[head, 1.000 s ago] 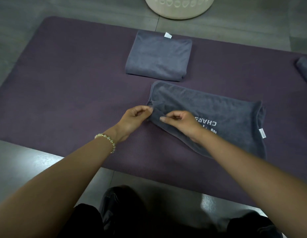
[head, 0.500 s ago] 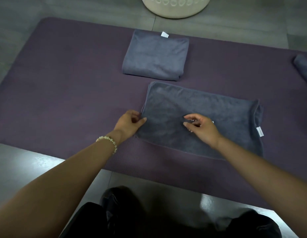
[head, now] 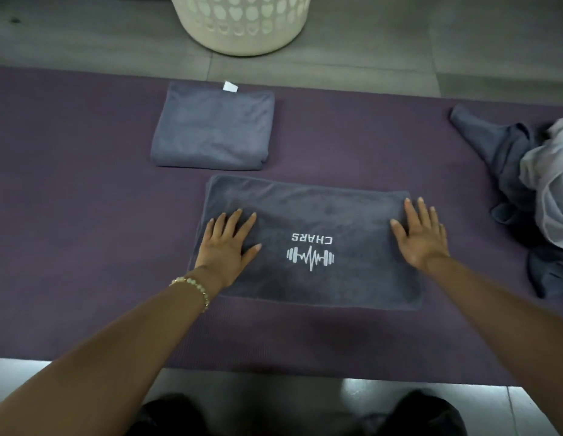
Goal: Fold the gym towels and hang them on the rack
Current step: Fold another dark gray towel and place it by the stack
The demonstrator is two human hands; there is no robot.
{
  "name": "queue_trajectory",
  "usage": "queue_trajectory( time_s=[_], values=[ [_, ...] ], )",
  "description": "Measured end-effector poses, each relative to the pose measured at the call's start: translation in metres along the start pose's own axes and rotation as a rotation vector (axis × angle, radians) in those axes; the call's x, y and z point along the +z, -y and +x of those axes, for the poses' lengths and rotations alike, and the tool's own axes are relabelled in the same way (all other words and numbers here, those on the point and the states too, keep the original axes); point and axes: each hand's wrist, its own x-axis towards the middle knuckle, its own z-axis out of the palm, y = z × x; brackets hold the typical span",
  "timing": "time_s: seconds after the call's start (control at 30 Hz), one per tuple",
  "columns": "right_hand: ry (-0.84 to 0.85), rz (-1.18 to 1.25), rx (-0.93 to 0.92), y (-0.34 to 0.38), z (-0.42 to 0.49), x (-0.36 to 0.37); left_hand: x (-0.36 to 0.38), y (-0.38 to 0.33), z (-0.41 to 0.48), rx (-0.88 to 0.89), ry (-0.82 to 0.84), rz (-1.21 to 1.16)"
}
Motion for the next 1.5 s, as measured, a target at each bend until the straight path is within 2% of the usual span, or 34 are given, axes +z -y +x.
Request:
queue_trajectory(
  time_s=[0.07, 0.13, 0.17, 0.23, 0.33, 0.4, 0.5, 0.63, 0.73, 0.8, 0.93, 1.03, 1.1, 1.17, 1.2, 1.23, 1.27, 1.33, 1.4, 1.5],
  values=[
    [-0.107, -0.004, -0.189, 0.002, -0.005, 0.002, -0.002, -0.008, 0.006, 0.011, -0.053, -0.016],
    [-0.053, -0.088, -0.405, 0.006, -0.013, 0.010, -0.002, -0.013, 0.011, 0.007, -0.012, -0.003],
    [-0.003, -0.144, -0.449, 0.006, -0.015, 0.014, -0.002, -0.014, 0.013, -0.008, 0.004, 0.006],
    [0.061, -0.204, -0.417, 0.005, -0.015, 0.019, -0.003, -0.010, 0.015, -0.106, -0.015, -0.043],
    [0.058, -0.131, -0.358, 0.011, -0.016, 0.020, -0.010, 0.000, 0.016, -0.471, -0.098, -0.361],
    [0.052, -0.104, -0.364, 0.016, -0.018, 0.021, -0.013, 0.009, 0.015, -0.591, -0.185, -0.506],
    [0.050, -0.095, -0.360, 0.017, -0.021, 0.021, -0.018, 0.020, 0.013, -0.580, -0.202, -0.682],
    [0.066, -0.076, -0.351, 0.019, -0.022, 0.019, -0.033, 0.033, 0.017, -0.622, 0.034, -0.955],
    [0.084, -0.071, -0.341, 0.021, -0.023, 0.017, -0.050, 0.039, 0.016, -0.504, 0.157, -1.078],
    [0.051, 0.025, -0.346, 0.025, -0.027, 0.014, -0.061, 0.036, 0.013, -0.430, 0.199, -1.145],
    [-0.153, 0.401, -0.386, 0.036, -0.038, 0.007, -0.081, -0.004, 0.014, -0.453, 0.089, -1.437],
    [-0.054, 0.804, -0.235, 0.047, -0.041, 0.001, -0.096, -0.058, 0.010, -0.187, 0.064, -1.384],
    [0.069, 1.109, -0.074, 0.051, -0.040, -0.006, -0.104, -0.096, 0.006, -0.024, 0.232, -1.381],
    [0.242, 1.333, 0.115, 0.046, -0.039, -0.010, -0.109, -0.123, 0.007, 0.040, 0.414, -1.431],
    [0.320, 1.400, 0.198, 0.041, -0.039, -0.010, -0.107, -0.129, 0.009, 0.047, 0.409, -1.445],
    [0.377, 1.433, 0.262, 0.035, -0.039, -0.008, -0.102, -0.132, 0.012, 0.067, 0.313, -1.390],
    [0.405, 1.431, 0.298, 0.031, -0.041, -0.004, -0.092, -0.130, 0.018, 0.108, 0.189, -1.235],
    [0.353, 1.420, 0.302, 0.034, -0.048, 0.007, -0.066, -0.119, 0.025, 0.230, 0.011, -0.761],
    [0.143, 1.388, 0.266, 0.047, -0.055, 0.018, -0.041, -0.111, 0.027, 0.331, -0.002, -0.367],
    [-0.088, 1.192, 0.166, 0.061, -0.061, 0.033, -0.019, -0.111, 0.023, 0.388, -0.034, -0.071]
  ],
)
